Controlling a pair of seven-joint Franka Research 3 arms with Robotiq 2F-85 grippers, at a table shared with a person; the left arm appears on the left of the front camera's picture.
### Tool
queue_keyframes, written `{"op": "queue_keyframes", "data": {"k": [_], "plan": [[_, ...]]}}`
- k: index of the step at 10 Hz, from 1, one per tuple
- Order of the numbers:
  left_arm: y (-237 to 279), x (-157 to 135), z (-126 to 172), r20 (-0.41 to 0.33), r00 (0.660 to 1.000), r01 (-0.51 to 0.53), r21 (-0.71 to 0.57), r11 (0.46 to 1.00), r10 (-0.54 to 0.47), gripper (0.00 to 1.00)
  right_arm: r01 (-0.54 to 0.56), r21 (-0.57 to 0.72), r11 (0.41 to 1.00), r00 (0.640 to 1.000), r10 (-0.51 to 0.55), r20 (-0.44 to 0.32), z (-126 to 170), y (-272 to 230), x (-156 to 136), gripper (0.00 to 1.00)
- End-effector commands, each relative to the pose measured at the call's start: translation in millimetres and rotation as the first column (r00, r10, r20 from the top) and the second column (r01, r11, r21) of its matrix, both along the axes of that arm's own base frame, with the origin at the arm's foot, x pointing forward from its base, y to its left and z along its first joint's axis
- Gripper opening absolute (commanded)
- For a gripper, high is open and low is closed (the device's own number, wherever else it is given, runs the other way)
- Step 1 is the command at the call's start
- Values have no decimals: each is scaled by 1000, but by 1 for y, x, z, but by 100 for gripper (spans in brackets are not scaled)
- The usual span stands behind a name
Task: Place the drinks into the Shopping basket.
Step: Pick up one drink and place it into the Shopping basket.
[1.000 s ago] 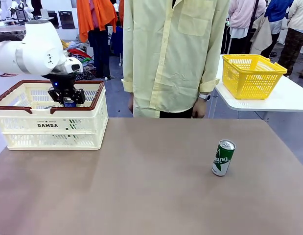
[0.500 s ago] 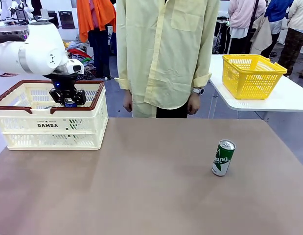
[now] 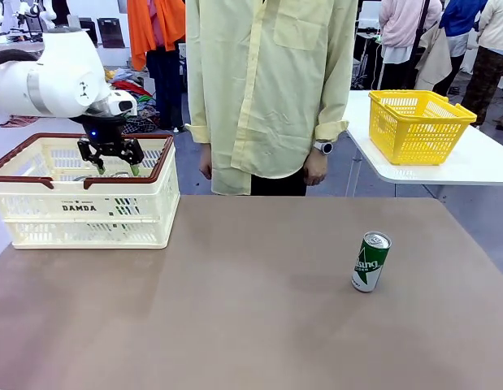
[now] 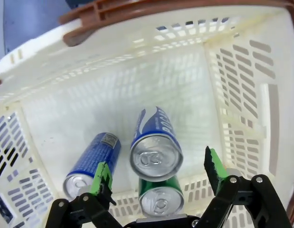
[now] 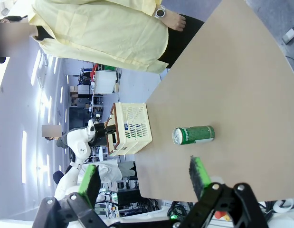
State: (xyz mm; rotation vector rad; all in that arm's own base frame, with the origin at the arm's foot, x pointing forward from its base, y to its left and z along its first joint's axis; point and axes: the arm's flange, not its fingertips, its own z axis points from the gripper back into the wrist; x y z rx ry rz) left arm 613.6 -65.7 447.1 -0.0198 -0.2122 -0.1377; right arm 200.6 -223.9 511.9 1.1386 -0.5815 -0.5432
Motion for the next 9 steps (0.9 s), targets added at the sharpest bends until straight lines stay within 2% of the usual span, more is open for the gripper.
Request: {"op": "queue_keyframes", "data": {"k": [1,3,5,6,7,8,9], "plan": [[10,-14,21,42,999,10,-58,998,-8,100,-7,5,1000,1000,6,24,2,-1,0,100],[20,-64,84,106,994,10,-229,973,15,100,-7,5,1000,1000,6,24,2,-1,0,100],[51,-145,145,0,999,44,-428,903,-49,100,-7,5,1000,1000,6,24,2,-1,0,100],[80,-188,160,-37,997,41,-500,865,-68,100,-7,5,1000,1000,6,24,2,-1,0,100],[117,-234,163,-45,990,78,-623,778,-135,100,-7,5,1000,1000,6,24,2,-1,0,100],[149,-268,157,-16,988,97,-716,691,-155,100,-7,5,1000,1000,6,24,2,-1,0,100],[180,-296,145,23,993,89,-779,620,-115,100,-7,5,1000,1000,6,24,2,-1,0,100]]}}
